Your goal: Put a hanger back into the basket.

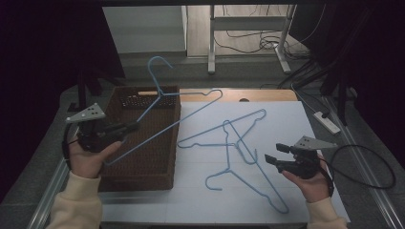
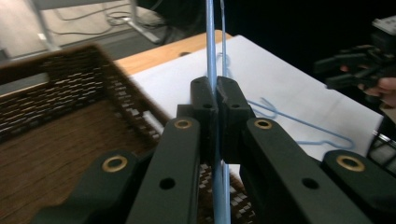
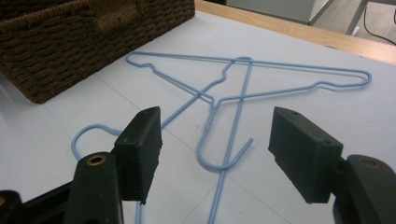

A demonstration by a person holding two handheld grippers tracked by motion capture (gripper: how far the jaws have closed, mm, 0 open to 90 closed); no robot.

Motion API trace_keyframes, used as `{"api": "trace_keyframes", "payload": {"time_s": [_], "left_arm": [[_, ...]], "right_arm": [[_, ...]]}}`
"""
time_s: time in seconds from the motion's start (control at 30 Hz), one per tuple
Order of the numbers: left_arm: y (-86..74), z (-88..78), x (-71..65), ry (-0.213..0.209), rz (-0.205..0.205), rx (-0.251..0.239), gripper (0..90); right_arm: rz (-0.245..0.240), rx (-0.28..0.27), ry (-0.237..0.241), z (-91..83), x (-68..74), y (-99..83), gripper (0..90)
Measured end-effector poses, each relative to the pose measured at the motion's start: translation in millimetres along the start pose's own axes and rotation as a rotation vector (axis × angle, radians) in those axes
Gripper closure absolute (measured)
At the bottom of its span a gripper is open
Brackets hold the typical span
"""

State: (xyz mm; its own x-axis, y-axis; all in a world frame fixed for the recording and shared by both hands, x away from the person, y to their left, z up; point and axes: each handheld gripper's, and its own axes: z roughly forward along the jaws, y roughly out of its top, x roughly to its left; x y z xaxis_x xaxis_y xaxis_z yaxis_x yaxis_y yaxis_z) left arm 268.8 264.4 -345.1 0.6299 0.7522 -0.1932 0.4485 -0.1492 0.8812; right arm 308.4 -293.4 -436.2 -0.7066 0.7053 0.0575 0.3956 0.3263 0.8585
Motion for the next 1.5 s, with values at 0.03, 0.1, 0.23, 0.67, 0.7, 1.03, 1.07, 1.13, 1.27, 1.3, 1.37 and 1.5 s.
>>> {"api": "trace_keyframes", "payload": {"time_s": [0.03, 0.1, 0.23, 0.67, 0.7, 1.03, 1.07, 1.13, 1.27, 1.3, 1.37, 1.5], "left_arm": [[-1.9, -4.7, 5.1, 0.014, -0.01, -0.004, 86.9], [-5.2, -13.2, 13.8, 0.039, -0.025, -0.009, 86.9], [-12.4, -27.0, 25.9, 0.072, -0.05, -0.018, 86.9], [-48.2, -41.9, 61.2, 0.14, -0.152, 0.006, 86.9], [-50.1, -42.2, 63.0, 0.143, -0.159, 0.006, 86.9], [-57.8, -31.1, 75.3, 0.18, -0.176, 0.046, 86.9], [-58.3, -28.0, 77.0, 0.181, -0.179, 0.052, 86.9], [-58.8, -23.4, 78.8, 0.187, -0.18, 0.064, 86.9], [-60.2, -12.4, 83.5, 0.195, -0.187, 0.087, 86.9], [-60.2, -12.4, 83.5, 0.195, -0.187, 0.087, 86.9], [-60.8, -4.8, 87.7, 0.194, -0.196, 0.103, 86.9], [-60.9, 4.8, 90.3, 0.194, -0.196, 0.123, 86.9]], "right_arm": [[0.001, 0.002, -0.001, 0.2, -0.2, -0.3, 35.1], [0.004, 0.003, -0.002, 0.4, -0.9, -1.2, 35.1], [0.01, 0.007, -0.003, 0.9, -2.2, -2.7, 35.1], [0.011, 0.032, 0.004, 5.9, -2.5, -5.2, 35.1], [0.01, 0.032, 0.005, 6.2, -2.3, -5.3, 35.1], [0.008, 0.05, 0.018, 8.5, -1.8, -6.1, 34.9], [0.007, 0.051, 0.018, 8.7, -1.6, -6.1, 34.8], [0.007, 0.054, 0.019, 8.9, -1.4, -6.1, 34.5], [0.009, 0.059, 0.026, 9.2, -1.9, -6.7, 34.3], [0.009, 0.059, 0.026, 9.2, -1.9, -6.7, 34.3], [0.01, 0.063, 0.027, 9.6, -2.3, -7.2, 34.1], [0.009, 0.065, 0.03, 10.1, -2.1, -7.4, 33.9]]}}
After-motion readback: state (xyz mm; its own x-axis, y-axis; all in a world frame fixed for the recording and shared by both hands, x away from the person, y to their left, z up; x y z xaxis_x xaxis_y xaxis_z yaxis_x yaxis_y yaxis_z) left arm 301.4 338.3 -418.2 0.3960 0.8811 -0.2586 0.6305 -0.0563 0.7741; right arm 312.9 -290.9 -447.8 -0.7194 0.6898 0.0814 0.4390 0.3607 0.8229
